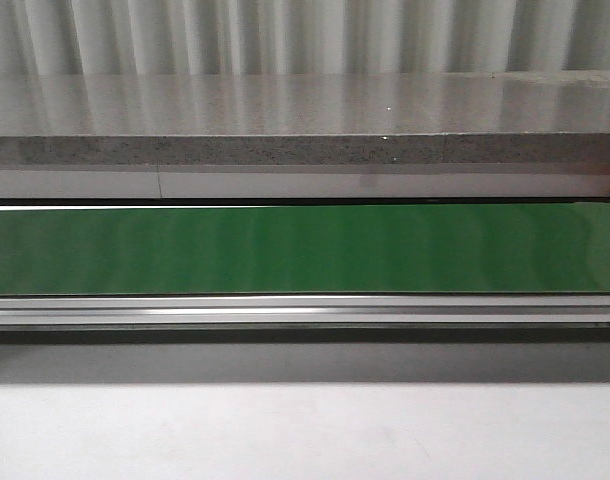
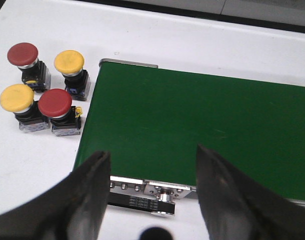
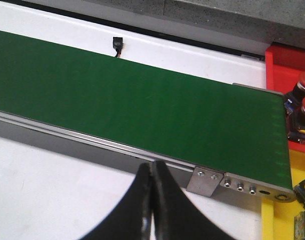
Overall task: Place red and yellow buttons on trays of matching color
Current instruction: 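Lower the left gripper onto a red button and grasp it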
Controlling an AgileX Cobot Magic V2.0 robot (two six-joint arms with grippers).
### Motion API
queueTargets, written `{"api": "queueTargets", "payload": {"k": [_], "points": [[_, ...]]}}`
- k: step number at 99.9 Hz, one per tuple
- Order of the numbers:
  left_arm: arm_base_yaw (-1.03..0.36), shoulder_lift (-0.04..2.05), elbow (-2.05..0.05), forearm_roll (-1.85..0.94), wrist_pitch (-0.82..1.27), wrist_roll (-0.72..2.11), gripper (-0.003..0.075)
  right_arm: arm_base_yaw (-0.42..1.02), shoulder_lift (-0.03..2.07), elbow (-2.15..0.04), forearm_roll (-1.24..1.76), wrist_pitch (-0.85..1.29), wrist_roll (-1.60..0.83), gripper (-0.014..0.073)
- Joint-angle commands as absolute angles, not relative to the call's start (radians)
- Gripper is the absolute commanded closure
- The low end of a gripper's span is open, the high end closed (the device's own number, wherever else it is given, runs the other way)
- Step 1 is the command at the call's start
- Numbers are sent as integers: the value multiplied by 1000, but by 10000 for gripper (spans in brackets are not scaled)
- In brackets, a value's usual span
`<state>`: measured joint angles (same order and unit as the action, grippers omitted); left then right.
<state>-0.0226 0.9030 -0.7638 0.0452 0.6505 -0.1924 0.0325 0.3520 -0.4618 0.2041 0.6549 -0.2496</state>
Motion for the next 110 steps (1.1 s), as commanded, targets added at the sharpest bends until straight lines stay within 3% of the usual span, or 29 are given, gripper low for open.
{"api": "queueTargets", "payload": {"k": [1,49,110], "points": [[-25,972,-847,58,636,-242,332,34,358,-487,208,589,-259,660],[224,1351,-1140,-64,933,-242,332,34,358,-487,208,589,-259,660],[381,1691,-1337,-189,997,-256,302,34,358,-487,208,589,-259,660]]}}
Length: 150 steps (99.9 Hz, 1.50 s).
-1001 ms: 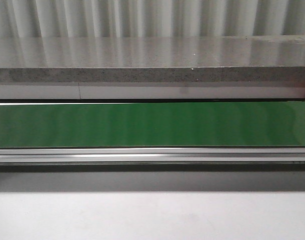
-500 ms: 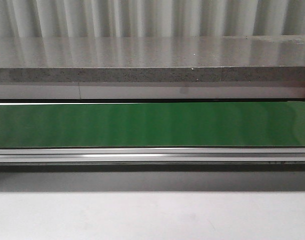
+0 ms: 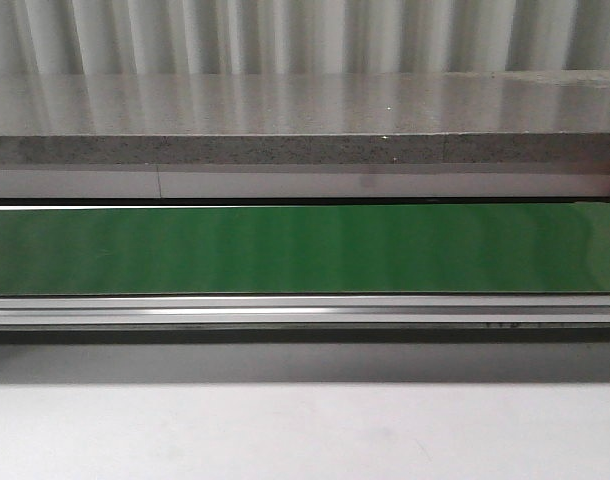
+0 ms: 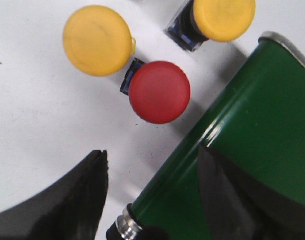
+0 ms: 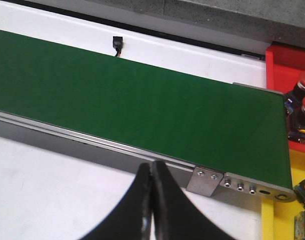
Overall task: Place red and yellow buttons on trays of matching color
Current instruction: 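Lower the left gripper onto a red button and grasp it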
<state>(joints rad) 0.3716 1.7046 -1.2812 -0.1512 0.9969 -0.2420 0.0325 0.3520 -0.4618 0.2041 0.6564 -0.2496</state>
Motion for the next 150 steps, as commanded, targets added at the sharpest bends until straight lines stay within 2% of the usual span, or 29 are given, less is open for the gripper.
{"api": "queueTargets", "payload": {"k": [1,14,22,43,61,84,90,107,117,150], "points": [[381,1698,-1343,-193,1000,-258,298,34,358,-487,208,589,-259,660],[382,1754,-1395,-209,1044,-283,206,34,358,-487,208,589,-259,660],[382,1787,-1424,-209,1074,-304,187,34,358,-487,208,589,-259,660],[382,1810,-1449,-207,1026,-354,192,34,358,-487,208,589,-259,660],[382,1844,-1453,-207,1040,-361,260,34,358,-487,208,589,-259,660],[382,1871,-1453,-207,1056,-361,263,34,358,-487,208,589,-259,660],[382,1874,-1453,-207,1056,-361,292,34,358,-487,208,589,-259,660],[382,1875,-1453,-207,1047,-357,477,34,358,-487,208,588,-259,660],[382,1873,-1453,-205,1054,-352,544,34,358,-487,208,588,-259,660],[382,1753,-1453,-176,1078,-231,562,34,358,-487,208,588,-259,660]]}}
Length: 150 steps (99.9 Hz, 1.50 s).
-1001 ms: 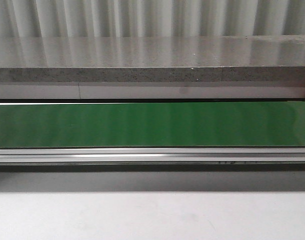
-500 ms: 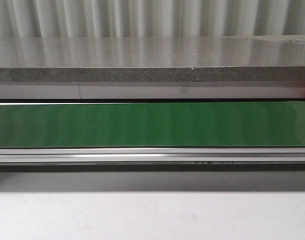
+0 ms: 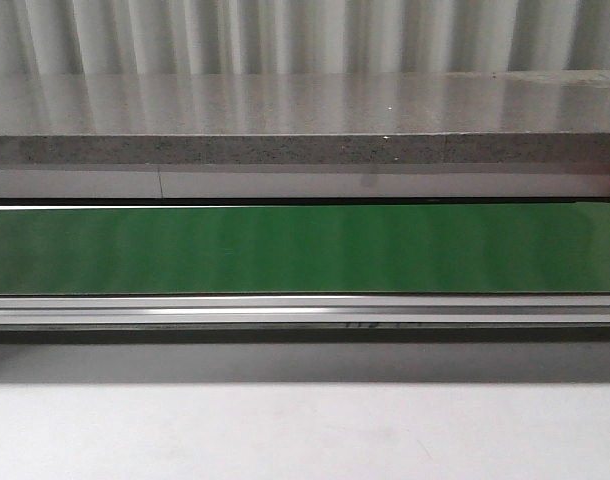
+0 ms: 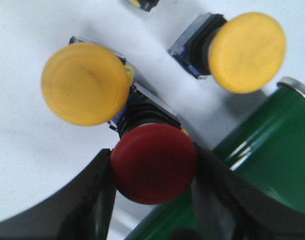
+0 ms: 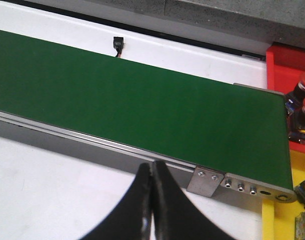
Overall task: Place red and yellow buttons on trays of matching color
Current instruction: 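Lower the left gripper onto a red button and grasp it, then set the red button on the belt and open the left gripper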
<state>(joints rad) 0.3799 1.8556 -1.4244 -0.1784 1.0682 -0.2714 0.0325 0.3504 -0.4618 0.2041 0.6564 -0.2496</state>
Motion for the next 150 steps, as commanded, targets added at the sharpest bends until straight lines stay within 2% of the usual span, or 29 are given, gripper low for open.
{"api": "queueTargets", "payload": {"k": [1,44,79,113,122,132,139,150], "points": [[382,1749,-1453,-171,1078,-224,562,34,358,-487,208,588,-259,660],[330,1575,-1453,-124,1202,-138,562,34,358,-487,208,588,-259,660],[178,1585,-1453,-116,1191,-112,562,34,358,-487,208,588,-259,660],[169,1662,-1453,-135,1202,-112,555,34,358,-487,208,588,-259,660],[169,1664,-1453,-141,1202,-112,470,34,358,-487,208,588,-259,660],[169,1664,-1453,-149,1196,-112,260,34,358,-487,208,588,-259,660],[169,1664,-1453,-164,1187,-112,155,34,358,-487,208,588,-259,660],[169,1659,-1453,-166,1150,-112,134,34,358,-487,208,588,-259,660]]}}
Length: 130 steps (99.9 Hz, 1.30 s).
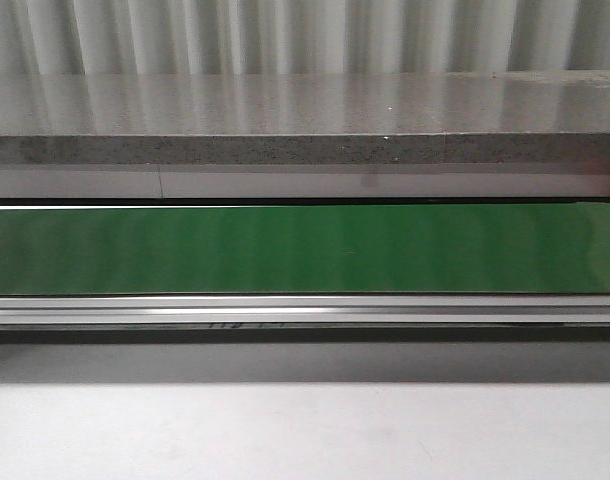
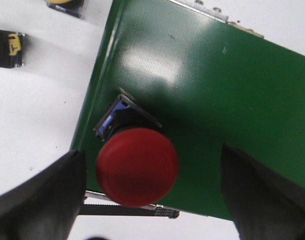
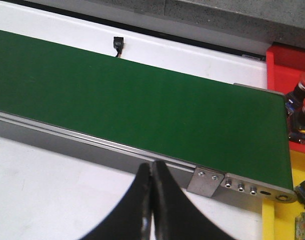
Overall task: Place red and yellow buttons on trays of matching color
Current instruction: 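Set the red button on the belt and open the left gripper, then lower the left gripper onto a yellow button and grasp it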
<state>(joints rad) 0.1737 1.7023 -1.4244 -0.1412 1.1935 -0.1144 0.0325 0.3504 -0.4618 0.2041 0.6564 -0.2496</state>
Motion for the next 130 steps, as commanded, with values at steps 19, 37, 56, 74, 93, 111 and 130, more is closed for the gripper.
{"api": "queueTargets", "payload": {"k": [19,37,56,74,93,111,130], "points": [[178,1649,-1486,-178,1115,-116,134,34,358,-487,208,588,-259,660],[240,1649,-1504,-173,1122,-122,134,34,358,-487,208,588,-259,660],[322,1651,-1502,-46,1144,-145,134,34,358,-487,208,588,-259,660],[372,1701,-1500,-64,1158,-159,134,34,358,-487,208,588,-259,660],[378,1753,-1500,-60,1076,-163,134,34,358,-487,208,588,-259,660],[393,1810,-1502,-60,1083,-167,134,34,358,-487,208,589,-259,660],[395,1863,-1502,-25,1050,-167,134,34,358,-487,208,589,-259,660]]}}
